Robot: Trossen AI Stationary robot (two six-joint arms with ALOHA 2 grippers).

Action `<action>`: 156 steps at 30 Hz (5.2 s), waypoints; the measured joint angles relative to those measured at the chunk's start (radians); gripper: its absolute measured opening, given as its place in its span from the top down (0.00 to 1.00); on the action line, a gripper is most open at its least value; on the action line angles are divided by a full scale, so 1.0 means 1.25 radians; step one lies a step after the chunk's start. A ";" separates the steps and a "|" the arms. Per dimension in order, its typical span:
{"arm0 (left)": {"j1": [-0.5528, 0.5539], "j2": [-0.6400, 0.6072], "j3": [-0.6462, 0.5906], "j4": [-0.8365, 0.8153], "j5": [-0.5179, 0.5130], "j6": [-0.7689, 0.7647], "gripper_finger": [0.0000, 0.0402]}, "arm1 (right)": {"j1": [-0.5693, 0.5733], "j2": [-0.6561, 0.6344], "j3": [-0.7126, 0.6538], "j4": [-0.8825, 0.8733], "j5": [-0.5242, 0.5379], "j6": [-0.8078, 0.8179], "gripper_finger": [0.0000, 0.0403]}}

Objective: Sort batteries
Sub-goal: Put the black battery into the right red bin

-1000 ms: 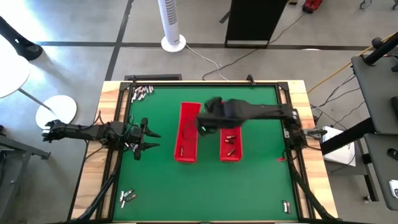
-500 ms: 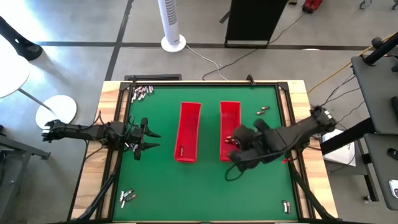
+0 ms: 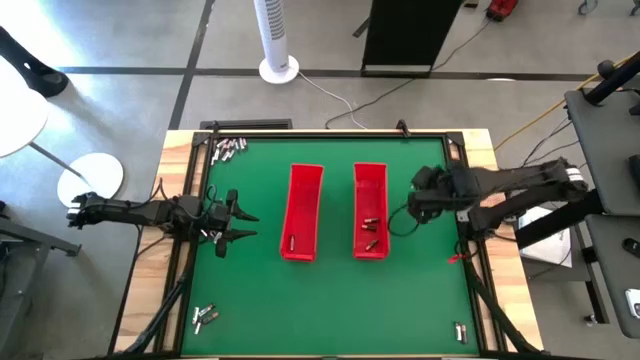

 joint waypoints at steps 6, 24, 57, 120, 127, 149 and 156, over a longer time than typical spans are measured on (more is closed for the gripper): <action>0.000 0.000 0.000 0.000 0.000 0.000 0.61 | -0.271 -0.015 -0.078 0.142 -0.170 -0.309 0.56; 0.000 0.000 0.000 0.000 0.000 0.000 0.61 | -0.637 0.225 -0.113 0.267 -0.175 -1.100 0.68; 0.000 0.000 0.000 0.000 0.000 0.000 0.61 | -0.777 0.380 -0.140 0.431 -0.238 -1.266 0.68; 0.000 0.000 0.000 0.000 0.000 0.000 0.61 | -0.840 0.432 -0.111 0.632 -0.388 -0.898 0.77; 0.000 0.001 0.000 0.000 0.000 0.000 0.61 | -0.840 0.437 -0.110 0.634 -0.395 -0.898 0.81; 0.000 0.001 0.000 0.000 0.000 0.000 0.61 | -0.832 0.420 -0.142 0.744 -0.514 -0.803 0.89; 0.000 0.001 0.000 0.000 0.000 0.000 0.61 | -0.832 0.423 -0.172 0.834 -0.506 -0.737 0.81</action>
